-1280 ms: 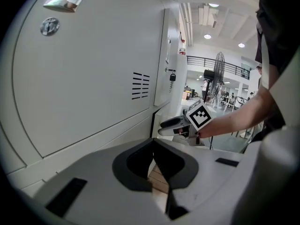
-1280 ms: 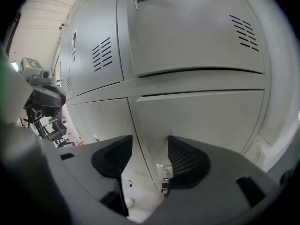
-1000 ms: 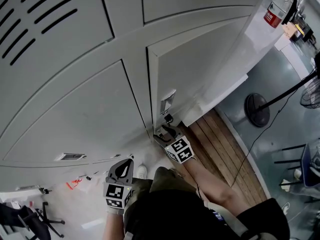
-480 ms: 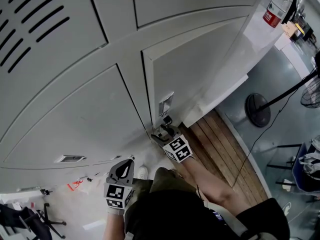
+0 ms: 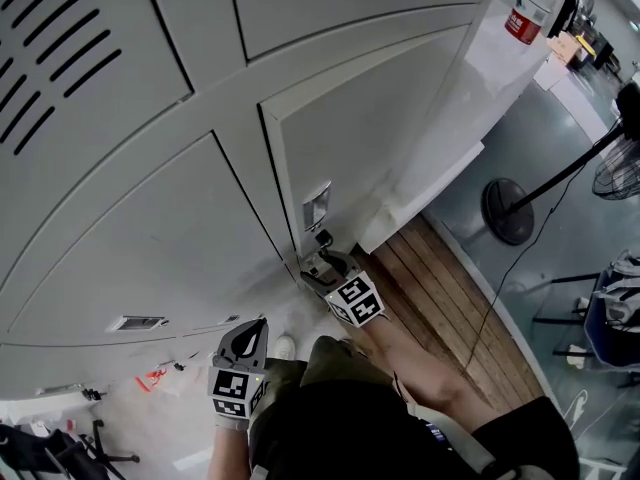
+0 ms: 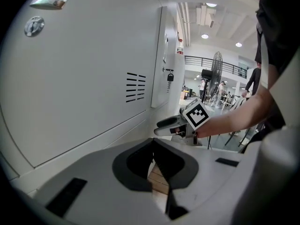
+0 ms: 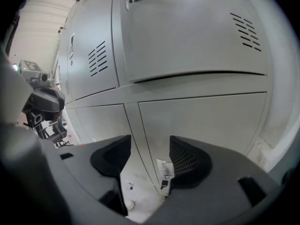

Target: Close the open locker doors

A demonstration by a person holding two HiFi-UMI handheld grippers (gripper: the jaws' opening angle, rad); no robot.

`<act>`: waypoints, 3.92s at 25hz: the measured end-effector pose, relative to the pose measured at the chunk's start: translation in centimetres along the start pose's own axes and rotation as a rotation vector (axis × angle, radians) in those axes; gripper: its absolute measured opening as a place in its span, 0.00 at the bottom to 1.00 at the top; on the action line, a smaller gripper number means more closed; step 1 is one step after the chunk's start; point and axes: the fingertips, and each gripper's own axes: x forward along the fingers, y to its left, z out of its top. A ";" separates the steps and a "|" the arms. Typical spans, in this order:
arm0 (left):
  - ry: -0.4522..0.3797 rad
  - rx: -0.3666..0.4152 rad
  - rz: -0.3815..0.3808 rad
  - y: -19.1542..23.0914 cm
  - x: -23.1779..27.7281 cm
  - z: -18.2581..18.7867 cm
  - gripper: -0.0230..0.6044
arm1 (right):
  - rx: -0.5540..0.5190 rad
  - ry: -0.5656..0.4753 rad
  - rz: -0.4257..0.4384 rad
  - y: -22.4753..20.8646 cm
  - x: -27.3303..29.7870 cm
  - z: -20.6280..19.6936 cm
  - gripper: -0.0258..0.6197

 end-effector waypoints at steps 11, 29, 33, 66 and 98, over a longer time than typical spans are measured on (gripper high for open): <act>-0.005 0.053 -0.137 -2.8 2.8 1.3 0.05 | 0.067 -0.030 -0.140 -2.4 -5.9 -1.2 0.42; -0.065 0.161 -0.438 -10.5 8.8 6.5 0.05 | 0.156 -0.194 -0.427 -6.0 -19.9 1.0 0.26; -0.085 0.173 -0.475 -11.6 9.6 8.2 0.05 | 0.157 -0.228 -0.473 -6.1 -22.7 2.5 0.21; -0.347 0.252 -0.644 -16.1 5.2 25.2 0.05 | 0.062 -0.434 -0.642 -1.7 -36.0 14.6 0.13; -0.373 0.245 -0.611 -15.5 4.1 24.5 0.05 | 0.062 -0.451 -0.616 -0.3 -35.4 14.3 0.13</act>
